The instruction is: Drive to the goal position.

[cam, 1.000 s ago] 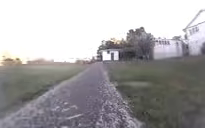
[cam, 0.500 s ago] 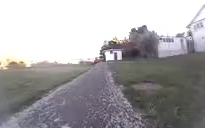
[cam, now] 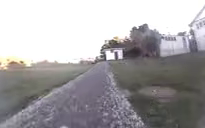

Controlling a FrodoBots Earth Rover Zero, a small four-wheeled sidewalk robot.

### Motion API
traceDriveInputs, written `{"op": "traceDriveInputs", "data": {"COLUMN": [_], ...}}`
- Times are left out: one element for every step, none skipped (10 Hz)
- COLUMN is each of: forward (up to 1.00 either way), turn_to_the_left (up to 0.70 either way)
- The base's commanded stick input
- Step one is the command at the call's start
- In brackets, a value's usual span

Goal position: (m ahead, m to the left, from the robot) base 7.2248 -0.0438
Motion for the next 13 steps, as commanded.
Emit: {"op": "traceDriveInputs", "data": {"forward": [1.00, 1.00, 1.00, 1.00, 1.00, 1.00, 1.00, 1.00, 1.00, 1.00, 1.00, 1.00, 1.00], "turn_to_the_left": [0.00, 0.00, 0.00, 0.00, 0.00, 0.00, 0.00, 0.00, 0.00, 0.00, 0.00, 0.00, 0.00]}}
